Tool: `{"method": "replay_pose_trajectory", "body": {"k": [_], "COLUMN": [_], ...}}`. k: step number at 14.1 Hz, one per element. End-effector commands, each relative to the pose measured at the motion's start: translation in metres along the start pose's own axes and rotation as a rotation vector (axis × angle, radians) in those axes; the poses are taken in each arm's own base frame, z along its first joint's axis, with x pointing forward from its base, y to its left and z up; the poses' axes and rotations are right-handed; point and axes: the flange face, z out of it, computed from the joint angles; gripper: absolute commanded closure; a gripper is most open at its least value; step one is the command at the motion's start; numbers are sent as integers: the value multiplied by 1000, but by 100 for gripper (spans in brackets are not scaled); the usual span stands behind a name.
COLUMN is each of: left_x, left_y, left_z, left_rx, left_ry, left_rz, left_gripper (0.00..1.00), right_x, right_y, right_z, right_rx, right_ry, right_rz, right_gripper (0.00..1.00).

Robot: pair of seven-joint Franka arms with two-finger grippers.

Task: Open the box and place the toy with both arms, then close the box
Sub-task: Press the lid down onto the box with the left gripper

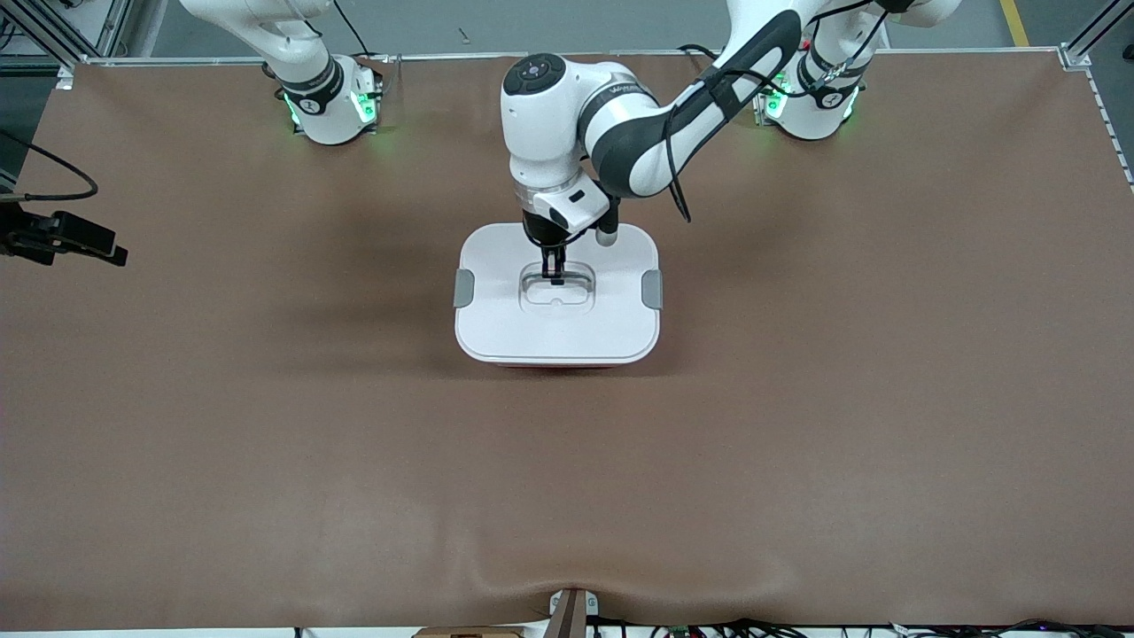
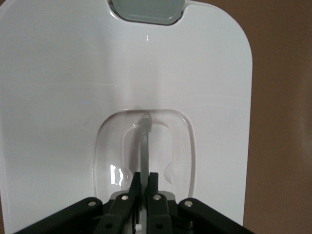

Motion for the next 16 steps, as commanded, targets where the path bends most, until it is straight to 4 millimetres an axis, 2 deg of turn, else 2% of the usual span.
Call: {"method": "replay_pose_trajectory", "body": {"k": [1,16], "left_x": [-6,-13], "left_y": [-6,-17], "left_z": [1,19], "left_rx": [-50,-54], "left_ry": [1,17], "left_rz": [-140,-158], "left_gripper": [100,100], "right_x": [-2,-2], "right_y": [-3,-6], "right_z": [-9,-9], "right_rx": [7,9], "right_ry": [14,13], "right_rz": [9,6], "right_gripper": [0,0]}}
